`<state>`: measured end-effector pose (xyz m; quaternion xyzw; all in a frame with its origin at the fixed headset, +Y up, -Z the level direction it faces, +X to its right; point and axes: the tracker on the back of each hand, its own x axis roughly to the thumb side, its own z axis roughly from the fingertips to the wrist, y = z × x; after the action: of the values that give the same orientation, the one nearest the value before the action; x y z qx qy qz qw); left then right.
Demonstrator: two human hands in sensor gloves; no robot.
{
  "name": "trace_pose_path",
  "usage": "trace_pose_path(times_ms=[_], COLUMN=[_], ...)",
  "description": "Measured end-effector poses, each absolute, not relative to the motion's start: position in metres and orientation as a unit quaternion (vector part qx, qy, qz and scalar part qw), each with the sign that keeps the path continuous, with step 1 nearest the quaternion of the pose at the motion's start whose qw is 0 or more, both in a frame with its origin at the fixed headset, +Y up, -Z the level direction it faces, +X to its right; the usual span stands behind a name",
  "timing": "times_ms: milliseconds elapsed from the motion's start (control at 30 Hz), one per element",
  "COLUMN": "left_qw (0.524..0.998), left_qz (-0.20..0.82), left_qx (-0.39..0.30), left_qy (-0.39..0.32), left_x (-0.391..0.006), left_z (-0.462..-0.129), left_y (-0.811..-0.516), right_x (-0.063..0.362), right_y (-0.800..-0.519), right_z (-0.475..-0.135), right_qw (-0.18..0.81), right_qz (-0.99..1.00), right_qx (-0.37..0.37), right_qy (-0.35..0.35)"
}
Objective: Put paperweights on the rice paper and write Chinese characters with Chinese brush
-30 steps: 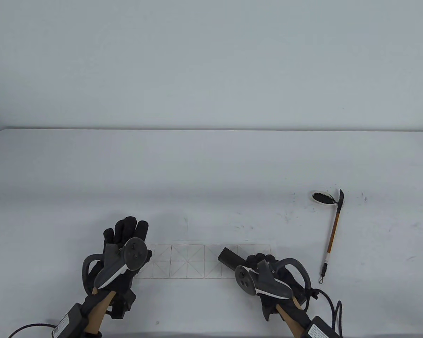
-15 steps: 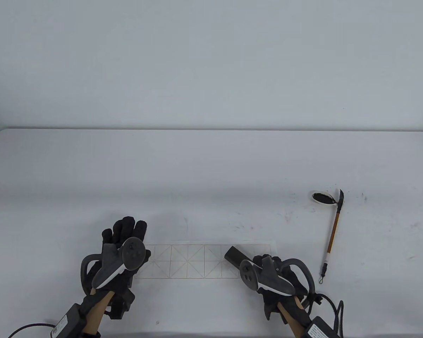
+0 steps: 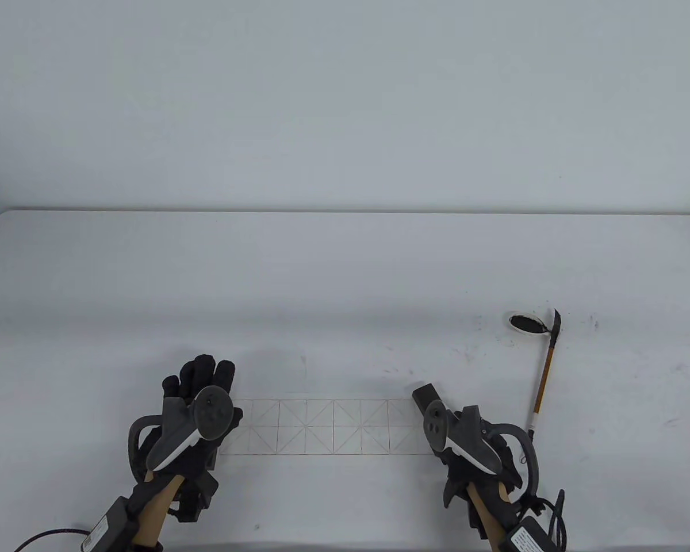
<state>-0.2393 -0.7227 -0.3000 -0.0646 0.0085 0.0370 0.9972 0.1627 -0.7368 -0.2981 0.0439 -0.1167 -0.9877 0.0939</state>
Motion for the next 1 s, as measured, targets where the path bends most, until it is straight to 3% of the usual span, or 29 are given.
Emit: trace_pose_path(times_ms=[333,1000], left_qw=[0.997,0.996], left_qz=[0.037,0.04], left_qx=[-0.067,-0.076], left_qy=[0.011,0.015], left_x=[-0.2406,-0.242], left_z=[-0.3,-0.3006], left_y=[-0.7223,-0.7217], right_x=[0.1711,0.1715], right_y=[-0.7381,-0.7394], right_z=[-0.2993,-0.2995], right_qw=[0.079,0.072], right_qz=[-0.986,-0.986], right_qx=[0.084,0.094], right_qy=[-0.119,-0.119])
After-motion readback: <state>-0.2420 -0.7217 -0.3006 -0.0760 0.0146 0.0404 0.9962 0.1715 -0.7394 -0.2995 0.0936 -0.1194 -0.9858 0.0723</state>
